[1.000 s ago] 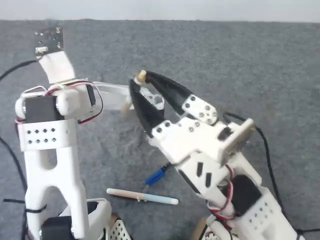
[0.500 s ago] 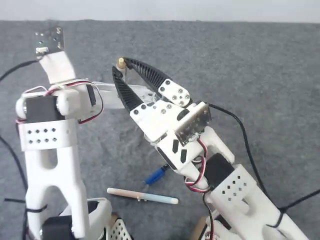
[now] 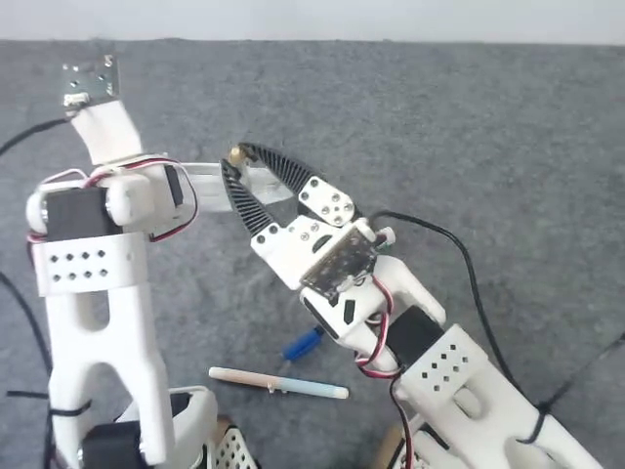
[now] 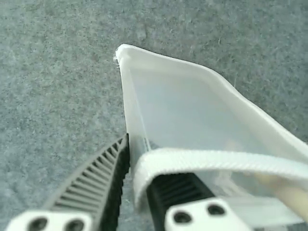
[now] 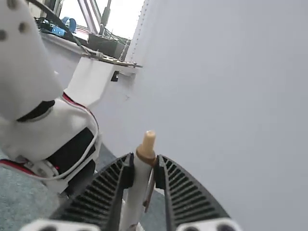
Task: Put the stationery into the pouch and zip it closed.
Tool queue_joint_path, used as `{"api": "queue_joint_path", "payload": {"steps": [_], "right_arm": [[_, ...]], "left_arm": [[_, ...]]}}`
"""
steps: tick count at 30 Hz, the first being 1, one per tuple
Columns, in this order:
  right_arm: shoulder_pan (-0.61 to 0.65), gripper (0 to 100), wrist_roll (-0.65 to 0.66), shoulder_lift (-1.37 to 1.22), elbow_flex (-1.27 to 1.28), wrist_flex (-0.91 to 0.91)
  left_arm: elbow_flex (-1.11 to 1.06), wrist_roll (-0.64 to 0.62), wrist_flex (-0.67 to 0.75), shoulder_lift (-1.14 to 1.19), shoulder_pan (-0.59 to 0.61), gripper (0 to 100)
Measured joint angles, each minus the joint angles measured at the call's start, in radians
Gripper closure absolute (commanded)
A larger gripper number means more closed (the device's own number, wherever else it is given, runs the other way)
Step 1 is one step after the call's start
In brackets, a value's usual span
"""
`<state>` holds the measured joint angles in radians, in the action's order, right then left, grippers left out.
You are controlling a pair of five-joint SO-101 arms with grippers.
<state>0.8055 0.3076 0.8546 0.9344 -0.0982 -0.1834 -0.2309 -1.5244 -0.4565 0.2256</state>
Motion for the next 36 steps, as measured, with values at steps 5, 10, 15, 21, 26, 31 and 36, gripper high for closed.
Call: {"api": "queue_joint_path", "payload": {"steps": [5,10,15,21,26,31,36], "right_arm": [[0.04,86.4,0.008,0.0,-0.002,0.051],[0.043,81.6,0.008,-0.002,0.0,0.124],[0.043,84.5,0.008,-0.002,0.0,0.132],[0.043,84.6,0.006,-0.002,0.0,0.132],[0.043,84.6,-0.051,0.0,0.0,0.157],[0.04,84.6,-0.061,0.091,-0.043,0.328],[0.041,84.6,-0.063,0.13,-0.086,0.445]], "left_arm": [[0.0,0.0,0.0,0.0,0.015,99],[0.0,0.0,0.0,0.0,0.015,99],[0.0,0.0,0.0,0.0,0.015,99],[0.0,0.0,0.0,0.0,0.017,99],[0.0,0.0,0.0,0.0,0.017,99],[0.0,0.0,0.0,0.0,0.017,99],[-0.014,0.0,0.0,0.0,0.018,99]]}}
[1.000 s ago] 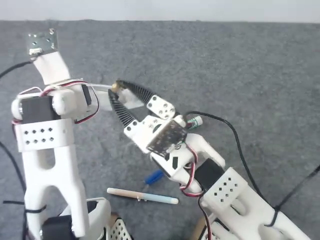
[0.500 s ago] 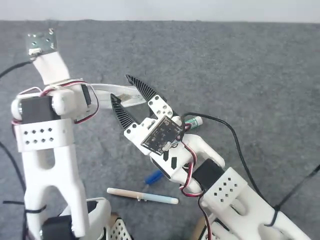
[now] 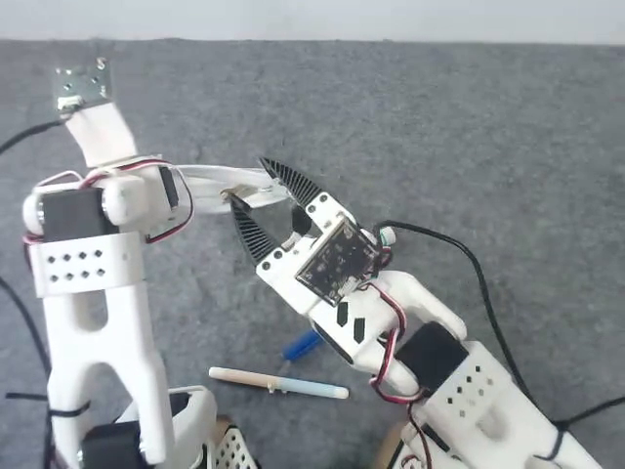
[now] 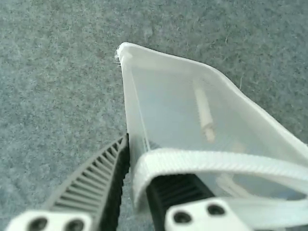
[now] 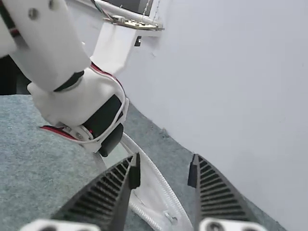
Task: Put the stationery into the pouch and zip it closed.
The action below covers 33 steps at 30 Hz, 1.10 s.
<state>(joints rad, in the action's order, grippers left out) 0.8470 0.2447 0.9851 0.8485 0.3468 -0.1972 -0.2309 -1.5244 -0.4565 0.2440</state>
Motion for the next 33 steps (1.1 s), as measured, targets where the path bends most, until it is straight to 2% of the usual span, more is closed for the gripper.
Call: {"api": "queue_joint_path", "payload": {"steps": [7,11,16,20,24,28,33], "right_arm": [[-0.014,84.6,-0.018,0.002,-0.002,0.032],[-0.106,84.6,-0.129,0.002,-0.002,0.064],[-0.221,84.7,-0.279,0.002,-0.002,0.195],[-0.255,84.7,-0.381,0.002,-0.002,0.284],[-0.269,84.7,-0.407,0.0,-0.002,0.319],[-0.295,84.7,-0.44,-0.106,-0.04,0.342],[-0.322,84.7,-0.594,-0.324,-0.193,0.506]], "left_arm": [[0.0,0.0,0.0,0.0,0.0,99],[0.0,0.0,-0.009,0.0,0.0,99],[0.002,0.0,-0.078,-0.002,0.0,99],[0.002,0.005,-0.097,-0.04,-0.002,99],[-0.018,0.008,-0.077,-0.075,-0.002,99],[-0.025,0.002,-0.057,-0.112,0.0,99],[-0.083,-0.029,-0.021,-0.186,-0.002,99]]}}
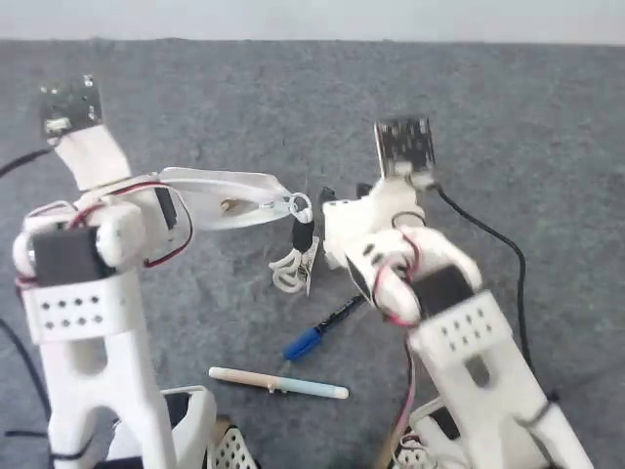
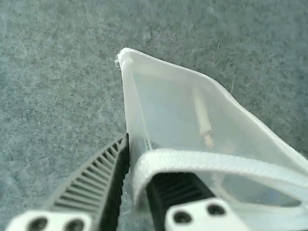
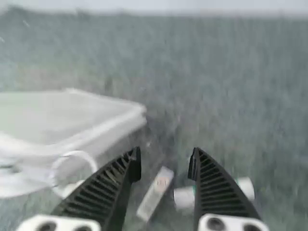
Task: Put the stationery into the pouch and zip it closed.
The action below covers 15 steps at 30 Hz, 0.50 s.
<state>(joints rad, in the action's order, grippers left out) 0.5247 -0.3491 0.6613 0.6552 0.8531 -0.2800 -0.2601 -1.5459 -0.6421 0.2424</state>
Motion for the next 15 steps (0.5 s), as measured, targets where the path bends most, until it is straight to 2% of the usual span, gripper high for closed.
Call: {"api": "queue_joint_path", "payload": {"steps": [4,9,15], "right_arm": [[0.0,84.7,-0.078,-0.155,-0.098,0.104],[0.0,84.7,-0.109,-0.265,-0.138,0.13],[-0.029,84.3,-0.109,-0.33,-0.14,0.13]], "left_arm": [[-0.031,-0.002,0.025,-0.048,0.0,99],[-0.031,-0.002,0.025,-0.046,0.0,99],[0.048,0.002,-0.035,0.103,0.0,99]]}}
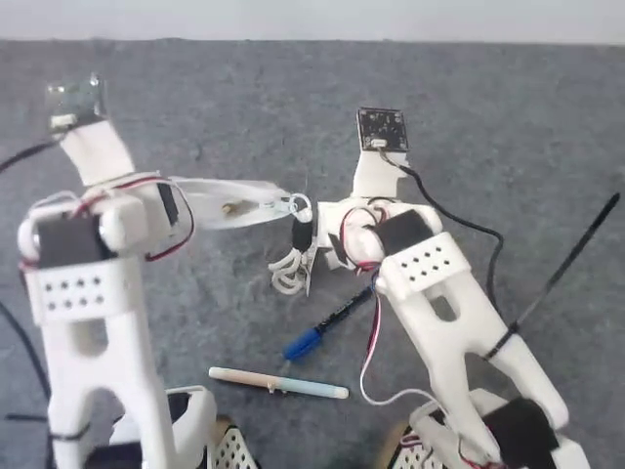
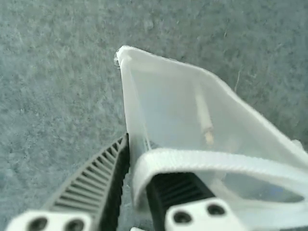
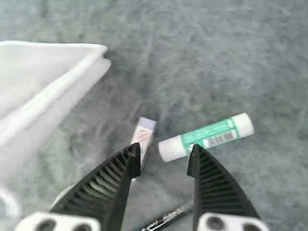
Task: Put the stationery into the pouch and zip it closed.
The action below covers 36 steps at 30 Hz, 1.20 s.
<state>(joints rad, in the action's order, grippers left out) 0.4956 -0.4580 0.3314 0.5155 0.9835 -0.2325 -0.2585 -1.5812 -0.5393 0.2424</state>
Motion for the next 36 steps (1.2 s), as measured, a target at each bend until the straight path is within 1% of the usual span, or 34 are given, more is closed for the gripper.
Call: {"api": "queue_joint_path", "payload": {"steps": [5,11,15,18,25,36], "right_arm": [[-0.057,84.2,-0.068,-0.095,-0.035,0.032],[-0.057,84.2,-0.186,-0.261,-0.15,0.132],[-0.058,84.2,-0.239,-0.367,-0.213,0.157],[-0.066,84.2,-0.249,-0.433,-0.239,0.157],[-0.149,84.3,-0.25,-0.572,-0.336,0.157],[-0.173,84.7,-0.25,-0.744,-0.471,0.158]], "left_arm": [[0.101,0.0,-0.064,0.107,0.002,99],[0.155,-0.009,-0.066,0.17,0.003,99],[0.161,-0.021,-0.066,0.172,0.003,99],[0.161,-0.021,-0.066,0.173,0.003,99],[0.161,-0.021,-0.066,0.173,0.003,99],[0.161,-0.021,-0.072,0.176,0.003,99]]}}
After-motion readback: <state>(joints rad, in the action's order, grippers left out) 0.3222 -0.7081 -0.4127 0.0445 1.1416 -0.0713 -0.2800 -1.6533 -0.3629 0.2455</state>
